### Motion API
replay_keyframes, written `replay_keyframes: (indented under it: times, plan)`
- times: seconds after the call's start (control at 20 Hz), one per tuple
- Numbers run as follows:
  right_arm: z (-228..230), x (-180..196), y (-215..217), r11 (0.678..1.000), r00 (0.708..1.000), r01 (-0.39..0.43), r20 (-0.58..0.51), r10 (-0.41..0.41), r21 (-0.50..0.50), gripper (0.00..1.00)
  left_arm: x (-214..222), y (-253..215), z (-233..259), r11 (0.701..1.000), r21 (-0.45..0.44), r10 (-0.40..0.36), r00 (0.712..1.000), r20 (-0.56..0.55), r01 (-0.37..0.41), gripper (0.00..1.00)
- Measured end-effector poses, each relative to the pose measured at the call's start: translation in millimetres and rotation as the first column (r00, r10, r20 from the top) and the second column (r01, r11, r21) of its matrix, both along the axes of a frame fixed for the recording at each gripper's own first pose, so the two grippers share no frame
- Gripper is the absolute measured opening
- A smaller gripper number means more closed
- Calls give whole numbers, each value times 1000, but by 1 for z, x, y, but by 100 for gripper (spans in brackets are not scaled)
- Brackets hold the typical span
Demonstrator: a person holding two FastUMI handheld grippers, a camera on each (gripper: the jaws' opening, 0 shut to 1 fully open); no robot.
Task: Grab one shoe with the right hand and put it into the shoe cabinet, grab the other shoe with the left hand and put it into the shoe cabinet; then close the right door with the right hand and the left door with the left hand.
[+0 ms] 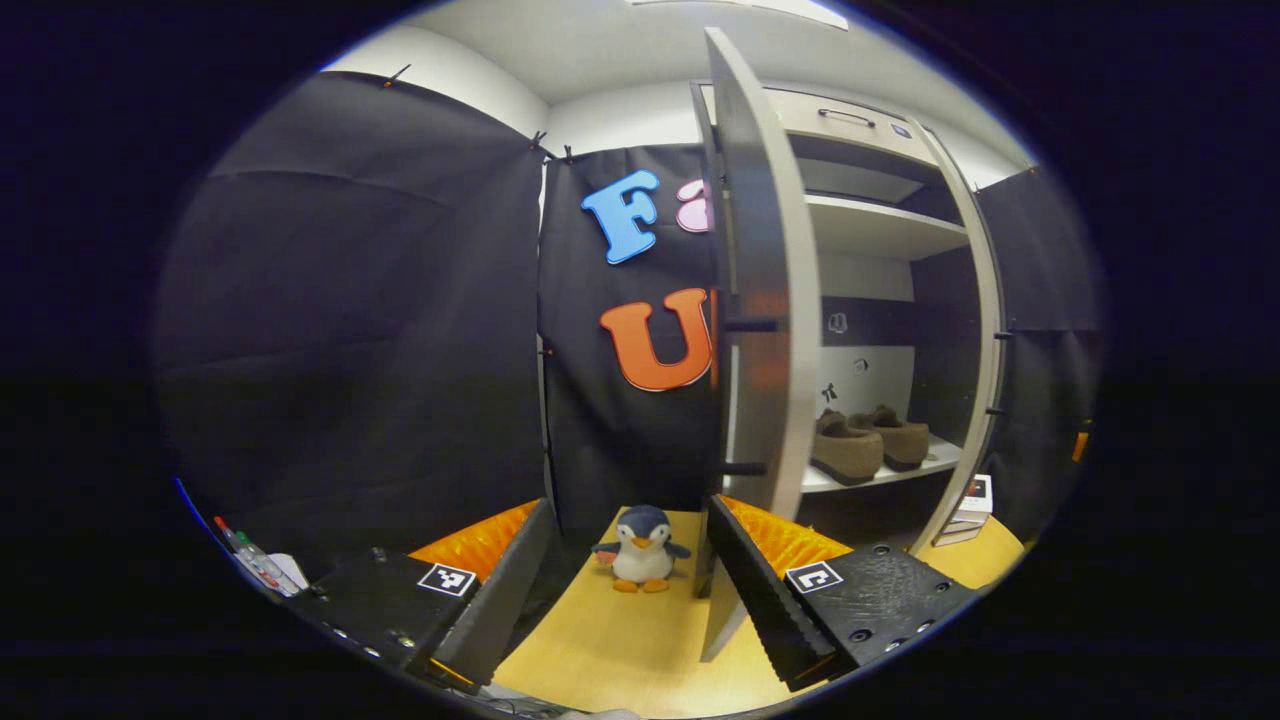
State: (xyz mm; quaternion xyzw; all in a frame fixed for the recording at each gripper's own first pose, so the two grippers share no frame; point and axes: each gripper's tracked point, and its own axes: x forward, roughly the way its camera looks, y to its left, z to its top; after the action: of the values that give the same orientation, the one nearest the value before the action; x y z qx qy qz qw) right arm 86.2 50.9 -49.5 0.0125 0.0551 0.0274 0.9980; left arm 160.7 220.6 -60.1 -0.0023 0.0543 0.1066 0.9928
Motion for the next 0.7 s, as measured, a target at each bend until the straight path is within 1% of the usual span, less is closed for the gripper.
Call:
replay_keyframes:
  times: [0.15,0.3,0.35,0.4,0.45,0.7]
  plan:
    - [-6,-11,-9,999,999,50,-14,-50,20,99,29,17,11,1000,23,2,1000,12,-2,96]
    - [-7,-21,-16,996,996,86,-17,-86,33,99,50,13,20,999,24,-24,999,31,23,96]
    - [-7,-24,-19,995,995,98,-16,-97,33,99,53,12,22,999,32,-18,999,33,17,100]
    - [-6,-28,-22,994,994,109,-14,-108,34,99,53,11,26,999,51,-22,999,49,20,93]
    - [-6,-30,-24,993,993,117,-14,-116,35,99,53,10,28,997,70,-28,998,54,24,89]
    - [-5,-33,-26,992,993,120,-22,-119,26,99,54,-1,29,995,79,-57,997,54,52,88]
